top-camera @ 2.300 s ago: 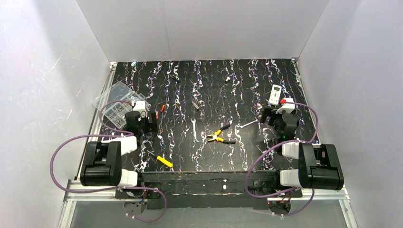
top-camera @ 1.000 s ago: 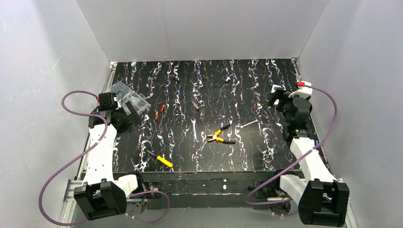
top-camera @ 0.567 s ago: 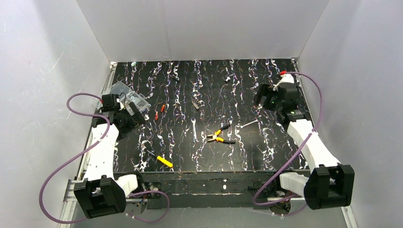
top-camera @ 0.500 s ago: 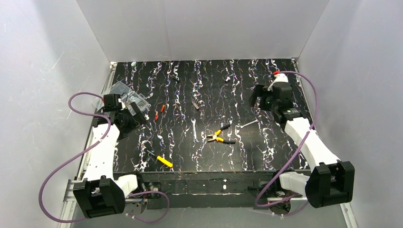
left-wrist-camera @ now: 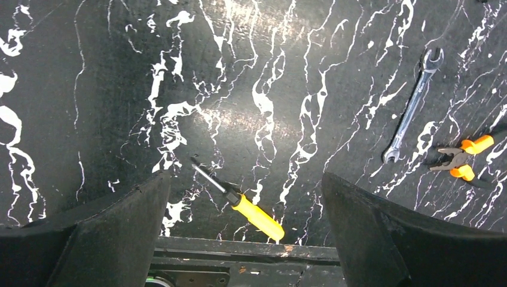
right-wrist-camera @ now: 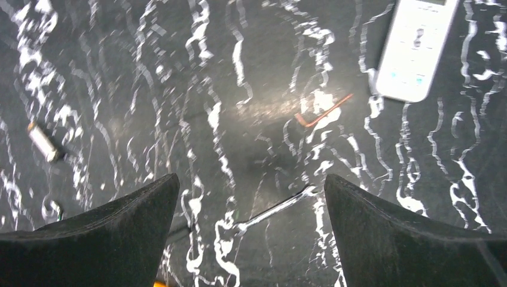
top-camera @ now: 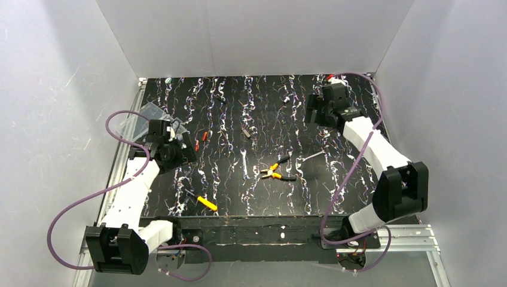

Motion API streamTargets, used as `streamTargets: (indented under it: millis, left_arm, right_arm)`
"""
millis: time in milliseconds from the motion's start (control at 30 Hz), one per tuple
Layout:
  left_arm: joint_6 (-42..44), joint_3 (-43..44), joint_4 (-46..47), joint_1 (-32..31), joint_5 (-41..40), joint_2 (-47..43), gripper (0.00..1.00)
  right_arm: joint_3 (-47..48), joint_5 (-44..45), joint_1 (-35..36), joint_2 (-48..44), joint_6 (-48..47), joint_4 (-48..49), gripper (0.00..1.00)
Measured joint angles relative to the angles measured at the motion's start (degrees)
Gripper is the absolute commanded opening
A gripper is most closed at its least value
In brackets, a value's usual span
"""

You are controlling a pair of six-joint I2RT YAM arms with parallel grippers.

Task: Load the batteries into the remote control
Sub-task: Pick up the remote control from the center of the board.

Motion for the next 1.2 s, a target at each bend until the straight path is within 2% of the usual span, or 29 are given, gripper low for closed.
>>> streamTargets:
  millis: [267,367,567,800,1000,1200]
  left_arm:
    - [0.6,-0.7,1.1,-2.0,1.0,0.1,0.99]
    - [0.6,-0.7,1.3,-2.0,1.5,0.2,1.00]
    - [0.7,-0.7,1.6,-2.1,2.1,0.2,1.00]
    - [1.0,-0.7,1.7,-2.3,2.2,0.2,1.00]
    - [1.0,-0.8,1.7,-2.3,2.2,0.5,0.99]
    - [1.0,-0.8,1.7,-2.3,2.5,0.5,1.00]
  right_arm:
    - [10.9,0.9,-14.8,11.7,3.8,-5.6,0.92]
    - [13.2,1.3,-18.0,15.6,4.3,-7.6,0.91]
    - [18.1,0.4,-20.5,22.4,5.3,-9.9,0.89]
    - [23.0,-1.1,-23.6,28.5,5.8,-11.3,0.80]
    - [24.3,-2.2,-23.5,32.5,5.7,-11.6,0.71]
    - [25.5,-2.7,-23.6,35.3,5.7,-12.0,0.67]
